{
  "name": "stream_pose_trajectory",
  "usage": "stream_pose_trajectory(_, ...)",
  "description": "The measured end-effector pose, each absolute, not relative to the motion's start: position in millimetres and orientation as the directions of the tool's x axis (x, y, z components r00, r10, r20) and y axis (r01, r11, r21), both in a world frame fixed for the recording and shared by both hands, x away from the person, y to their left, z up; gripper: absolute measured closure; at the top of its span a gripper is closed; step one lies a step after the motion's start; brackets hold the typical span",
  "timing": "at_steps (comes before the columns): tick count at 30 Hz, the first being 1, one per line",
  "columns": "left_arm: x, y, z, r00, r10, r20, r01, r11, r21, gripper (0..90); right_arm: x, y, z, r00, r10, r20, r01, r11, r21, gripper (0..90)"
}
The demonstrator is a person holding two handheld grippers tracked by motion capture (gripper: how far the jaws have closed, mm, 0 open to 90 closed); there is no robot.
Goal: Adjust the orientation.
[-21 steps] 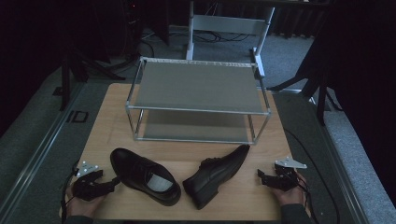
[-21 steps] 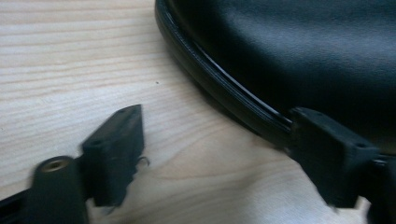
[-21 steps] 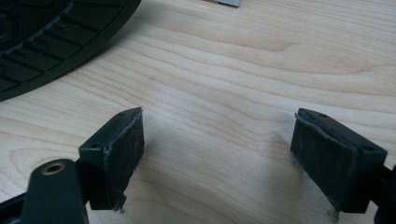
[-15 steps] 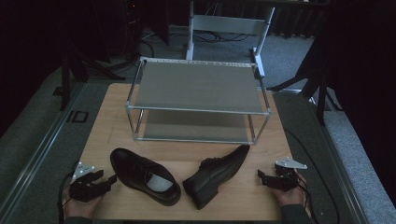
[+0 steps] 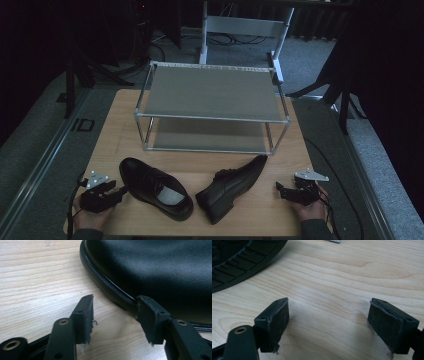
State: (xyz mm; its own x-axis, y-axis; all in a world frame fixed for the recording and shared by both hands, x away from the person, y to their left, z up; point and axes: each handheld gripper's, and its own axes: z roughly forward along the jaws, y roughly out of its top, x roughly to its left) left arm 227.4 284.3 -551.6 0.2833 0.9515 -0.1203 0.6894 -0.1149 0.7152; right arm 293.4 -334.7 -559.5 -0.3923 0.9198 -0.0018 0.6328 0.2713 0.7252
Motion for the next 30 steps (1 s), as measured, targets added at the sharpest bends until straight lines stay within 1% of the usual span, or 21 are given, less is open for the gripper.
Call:
stream_pose_trajectory(4, 233, 282, -551, 0.312, 0.944, -0.11, 0.681, -0.141, 0.718, 54.6, 293, -335, -560, -0.393, 0.92, -0.003, 0.633, 0.272, 0.725, 17.0)
stream_pose_trajectory(9, 241, 280, -550, 0.34, 0.932, -0.126, 0.681, -0.152, 0.717, 59.6, 294, -335, -559, -0.395, 0.919, -0.002, 0.632, 0.273, 0.725, 17.0)
stream_pose_trajectory(10, 243, 279, -550, 0.345, 0.928, -0.141, 0.686, -0.146, 0.713, 61.9, 294, -335, -559, -0.396, 0.918, -0.002, 0.633, 0.275, 0.724, 17.0)
stream_pose_trajectory(11, 245, 278, -549, 0.352, 0.924, -0.148, 0.688, -0.149, 0.71, 66.5, 294, -335, -559, -0.396, 0.918, -0.002, 0.632, 0.274, 0.725, 17.0)
stream_pose_trajectory(14, 250, 269, -548, 0.365, 0.923, -0.124, 0.684, -0.175, 0.708, 73.1, 294, -335, -559, -0.397, 0.918, -0.001, 0.632, 0.274, 0.725, 17.0)
stream_pose_trajectory(20, 259, 257, -547, 0.383, 0.917, -0.109, 0.678, -0.199, 0.707, 77.7, 295, -334, -559, -0.397, 0.918, 0.0, 0.632, 0.273, 0.725, 17.0)
stream_pose_trajectory(23, 262, 250, -545, 0.379, 0.922, -0.074, 0.678, -0.222, 0.701, 76.7, 295, -334, -559, -0.396, 0.918, 0.0, 0.632, 0.273, 0.725, 17.0)
stream_pose_trajectory(24, 262, 250, -543, 0.371, 0.926, -0.075, 0.687, -0.219, 0.692, 73.3, 295, -334, -559, -0.397, 0.918, 0.0, 0.632, 0.273, 0.725, 17.0)
stream_pose_trajectory(26, 258, 251, -535, 0.373, 0.917, -0.139, 0.684, -0.17, 0.709, 62.5, 295, -334, -559, -0.396, 0.918, 0.001, 0.632, 0.273, 0.725, 17.0)
stream_pose_trajectory(28, 249, 246, -524, 0.37, 0.919, -0.134, 0.661, -0.159, 0.733, 62.4, 295, -334, -559, -0.397, 0.918, 0.0, 0.632, 0.273, 0.725, 17.0)
stream_pose_trajectory(30, 241, 238, -513, 0.389, 0.912, -0.129, 0.635, -0.164, 0.755, 60.5, 295, -334, -560, -0.397, 0.918, 0.0, 0.632, 0.273, 0.725, 17.0)
